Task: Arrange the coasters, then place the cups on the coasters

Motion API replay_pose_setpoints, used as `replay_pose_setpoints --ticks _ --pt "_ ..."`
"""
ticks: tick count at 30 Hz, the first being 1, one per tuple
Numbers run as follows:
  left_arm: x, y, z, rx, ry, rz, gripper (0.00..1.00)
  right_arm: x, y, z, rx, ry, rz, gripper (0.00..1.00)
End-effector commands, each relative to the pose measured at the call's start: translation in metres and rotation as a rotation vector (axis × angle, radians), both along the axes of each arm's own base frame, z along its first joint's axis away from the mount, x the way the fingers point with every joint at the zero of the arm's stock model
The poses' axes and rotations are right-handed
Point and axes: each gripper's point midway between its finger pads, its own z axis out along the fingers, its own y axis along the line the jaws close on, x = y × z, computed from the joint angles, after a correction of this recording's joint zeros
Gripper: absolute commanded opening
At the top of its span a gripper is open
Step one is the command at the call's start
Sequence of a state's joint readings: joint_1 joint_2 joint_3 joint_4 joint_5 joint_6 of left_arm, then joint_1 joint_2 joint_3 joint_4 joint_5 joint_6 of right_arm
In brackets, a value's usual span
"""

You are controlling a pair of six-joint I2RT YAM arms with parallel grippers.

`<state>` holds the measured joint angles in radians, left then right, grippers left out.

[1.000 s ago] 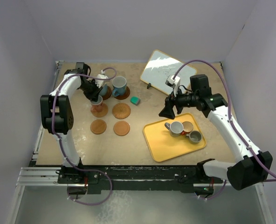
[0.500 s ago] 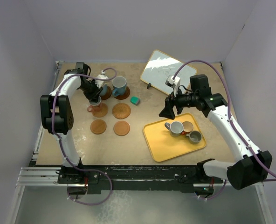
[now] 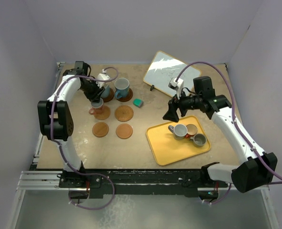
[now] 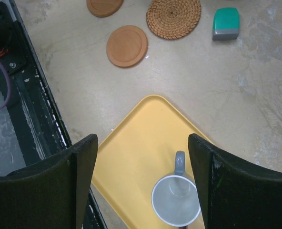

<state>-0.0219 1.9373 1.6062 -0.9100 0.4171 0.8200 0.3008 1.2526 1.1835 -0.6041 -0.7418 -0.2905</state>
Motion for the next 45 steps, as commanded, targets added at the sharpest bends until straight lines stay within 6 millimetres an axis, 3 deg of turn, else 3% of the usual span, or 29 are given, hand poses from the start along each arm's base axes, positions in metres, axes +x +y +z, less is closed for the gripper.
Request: replay_pose_setpoints --ticks 1,6,16,19,29,36,45 --pt "-0.003 -0.006 0.044 -0.048 -0.089 0.003 0.37 0.008 -0.008 0.013 -0.046 -0.075 -0.015 0.79" --pt "-0.01 -0.006 0.076 -0.062 -0.169 0.035 0.4 0.014 -0.032 0.007 -0.19 -0.113 -0.061 0.79" --pt "-0.039 -0.01 0.135 -0.17 -0.431 0.179 0.57 0.004 -0.089 -0.036 -0.536 -0.053 -0.081 0.78" --pt "-0.048 -0.009 0.143 -0.19 -0.485 0.215 0.61 -0.003 -0.098 -0.048 -0.57 0.002 -0.133 0.76" --pt "-0.066 -0.008 0.147 -0.224 -0.545 0.259 0.64 -0.017 -0.121 -0.09 -0.654 0.131 -0.307 0.7" --pt "-0.065 -0.011 0.136 -0.25 -0.53 0.282 0.64 -0.024 -0.115 -0.111 -0.639 0.193 -0.277 0.6" --pt "-0.068 -0.015 0.135 -0.273 -0.544 0.266 0.65 -0.01 -0.106 -0.12 -0.616 0.205 -0.273 0.52"
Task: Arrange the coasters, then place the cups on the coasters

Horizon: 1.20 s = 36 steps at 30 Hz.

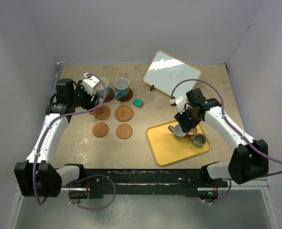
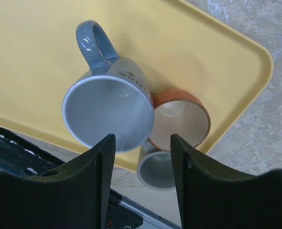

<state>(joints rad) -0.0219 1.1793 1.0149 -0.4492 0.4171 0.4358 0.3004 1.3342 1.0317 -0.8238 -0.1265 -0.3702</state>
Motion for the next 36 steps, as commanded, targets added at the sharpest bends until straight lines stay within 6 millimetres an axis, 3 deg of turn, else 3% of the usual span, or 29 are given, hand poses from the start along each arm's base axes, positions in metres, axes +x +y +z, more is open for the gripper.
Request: replay_pose_setpoints --ticks 1,23,29,33,36 --pt "0.005 -0.006 0.023 -0.037 -0.092 -0.018 0.65 0.012 0.009 0.002 0.04 -0.018 -0.015 0.5" --pt "0.001 -0.026 0.018 -0.133 -0.13 -0.095 0.66 0.016 0.015 -0.01 0.054 0.025 -0.021 0.21" --pt "-0.013 -0.046 0.017 -0.162 -0.133 -0.243 0.67 0.021 0.027 0.008 0.11 -0.005 0.023 0.0" --pt "-0.026 -0.066 0.016 -0.155 -0.128 -0.389 0.67 0.023 0.043 0.025 0.168 -0.017 0.078 0.0" --pt "-0.043 -0.093 0.013 -0.116 -0.123 -0.531 0.67 0.028 0.064 0.05 0.224 -0.053 0.148 0.0"
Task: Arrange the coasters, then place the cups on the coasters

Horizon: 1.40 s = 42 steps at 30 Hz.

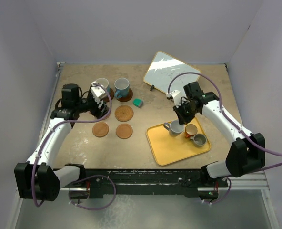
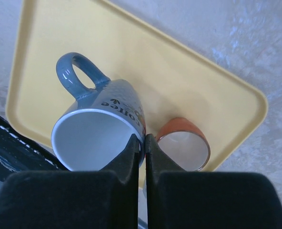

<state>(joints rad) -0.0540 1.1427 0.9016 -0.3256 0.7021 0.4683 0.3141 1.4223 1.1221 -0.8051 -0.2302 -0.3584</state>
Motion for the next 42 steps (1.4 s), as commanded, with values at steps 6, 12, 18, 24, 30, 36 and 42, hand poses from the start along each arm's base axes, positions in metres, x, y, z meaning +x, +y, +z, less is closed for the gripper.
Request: replay_pose_setpoints --ticks 6,12,18,24,30,36,42 --pt "-0.056 -0.092 0.021 -0.003 -0.051 -0.534 0.66 0.008 0.09 0.084 0.212 -0.151 0.316 0.0" --pt "-0.06 -0.121 0.03 -0.033 -0.063 -0.627 0.61 0.004 0.135 0.112 0.308 -0.169 0.429 0.0" --pt "-0.07 -0.145 0.029 -0.033 -0.086 -0.689 0.62 0.002 0.157 0.131 0.385 -0.174 0.477 0.0" --pt "-0.075 -0.166 0.03 -0.062 -0.104 -0.693 0.61 0.002 0.161 0.14 0.402 -0.195 0.486 0.0" --pt "-0.077 -0.179 0.027 -0.081 -0.099 -0.702 0.47 0.001 0.161 0.141 0.405 -0.206 0.487 0.0" --pt "-0.081 -0.186 0.017 -0.072 -0.051 -0.729 0.29 0.0 0.161 0.142 0.408 -0.218 0.486 0.0" --pt "-0.085 -0.189 0.017 -0.08 -0.045 -0.753 0.05 0.001 0.159 0.138 0.396 -0.223 0.476 0.0"
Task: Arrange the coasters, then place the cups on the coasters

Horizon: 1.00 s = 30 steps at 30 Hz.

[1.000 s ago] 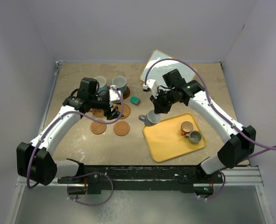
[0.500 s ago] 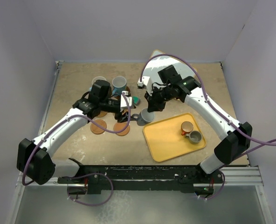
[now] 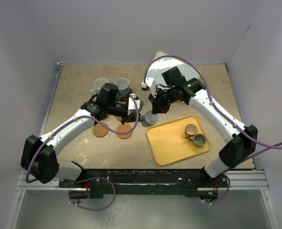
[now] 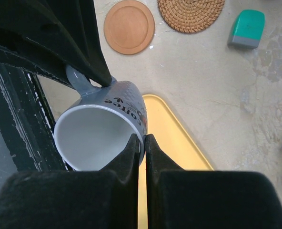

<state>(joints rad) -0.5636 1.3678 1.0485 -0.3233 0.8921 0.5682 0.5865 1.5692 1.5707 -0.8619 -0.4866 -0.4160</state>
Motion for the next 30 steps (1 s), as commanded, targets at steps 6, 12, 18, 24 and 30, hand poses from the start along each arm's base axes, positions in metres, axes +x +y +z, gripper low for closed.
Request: replay_pose_setpoints --ticks 6,12,18,24,30 --pt "0.004 -0.005 0.02 -0.035 -0.076 -0.018 0.03 -0.008 0.003 0.021 0.058 -0.034 0.007 0.21" --pt "0.012 0.002 0.024 -0.032 -0.112 0.032 0.03 -0.008 -0.005 0.016 0.023 -0.048 -0.017 0.38" --pt "0.031 0.026 0.028 -0.056 -0.115 0.109 0.03 -0.008 -0.017 0.018 0.005 -0.089 -0.047 0.45" --pt "0.059 0.062 0.022 -0.076 -0.121 0.232 0.03 -0.005 -0.035 0.021 0.024 -0.113 -0.095 0.48" --pt "0.091 0.088 0.011 -0.091 -0.136 0.429 0.03 0.002 -0.068 0.019 0.085 -0.113 -0.207 0.5"
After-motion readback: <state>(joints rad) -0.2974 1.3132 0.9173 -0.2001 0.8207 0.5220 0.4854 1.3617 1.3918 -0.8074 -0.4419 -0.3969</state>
